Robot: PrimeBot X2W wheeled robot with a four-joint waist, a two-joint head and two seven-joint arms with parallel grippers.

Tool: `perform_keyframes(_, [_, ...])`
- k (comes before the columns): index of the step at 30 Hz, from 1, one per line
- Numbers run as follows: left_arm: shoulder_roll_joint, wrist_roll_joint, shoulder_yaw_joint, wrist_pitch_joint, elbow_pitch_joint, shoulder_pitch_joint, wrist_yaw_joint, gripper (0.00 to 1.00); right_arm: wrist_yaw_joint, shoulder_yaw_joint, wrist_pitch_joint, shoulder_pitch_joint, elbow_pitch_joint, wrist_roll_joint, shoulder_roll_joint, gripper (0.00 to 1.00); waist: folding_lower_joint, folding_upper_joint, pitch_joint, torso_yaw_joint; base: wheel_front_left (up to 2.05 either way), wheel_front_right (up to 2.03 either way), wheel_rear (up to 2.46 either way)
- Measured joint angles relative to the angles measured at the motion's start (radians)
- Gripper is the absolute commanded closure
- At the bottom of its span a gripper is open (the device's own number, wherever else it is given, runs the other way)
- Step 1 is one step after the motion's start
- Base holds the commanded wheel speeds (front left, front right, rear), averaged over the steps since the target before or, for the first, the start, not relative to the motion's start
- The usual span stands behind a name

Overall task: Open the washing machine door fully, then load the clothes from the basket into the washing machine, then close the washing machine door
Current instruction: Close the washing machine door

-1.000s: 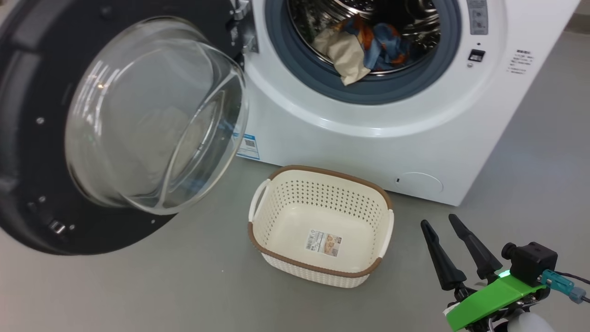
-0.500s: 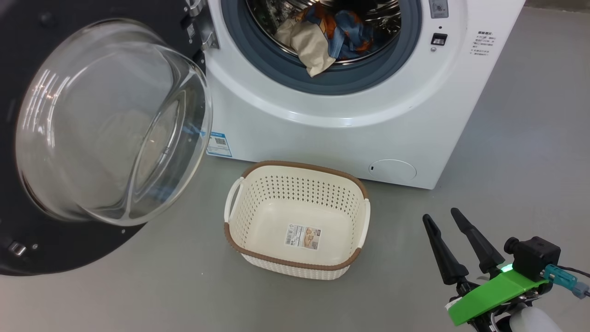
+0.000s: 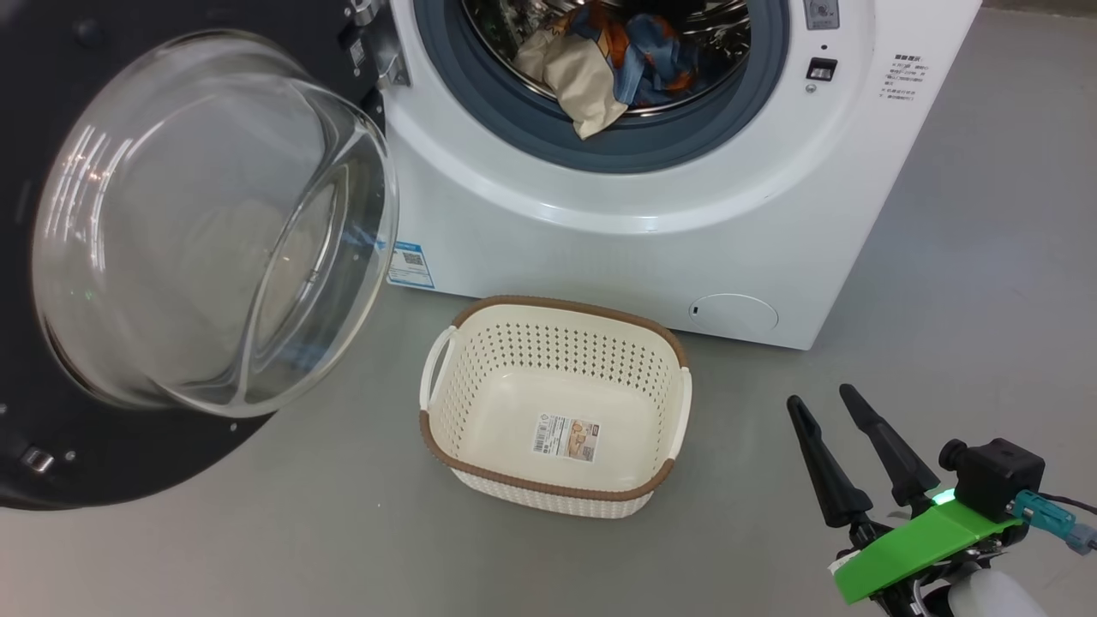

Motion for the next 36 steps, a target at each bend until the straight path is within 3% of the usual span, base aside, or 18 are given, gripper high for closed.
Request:
perform_keyframes(12, [-0.020,-0.030,-0.041,0.192,-0.155,0.088,0.005,1.00,0.000,-0.010,0.000,0.001,0.006,0.000,0.016,0.00,0.0000,0.0000,-0.026,0.001,0.00,0.00,0.00])
perform_keyframes(22, [-0.113,-0.076,-0.107,0.346,-0.353,0.193,0.039,1.00,0.000,-0.018,0.000,0.006,0.010,0.000,0.024,0.00,0.0000,0.0000,-0.046,0.006,0.00,0.00,0.00])
perform_keyframes(36, [-0.194,-0.098,-0.157,0.418,-0.558,0.274,0.082,1.00,0.000,-0.021,0.000,0.008,0.011,0.000,0.026,0.00,0.0000,0.0000,-0.050,0.003,0.00,0.00,0.00])
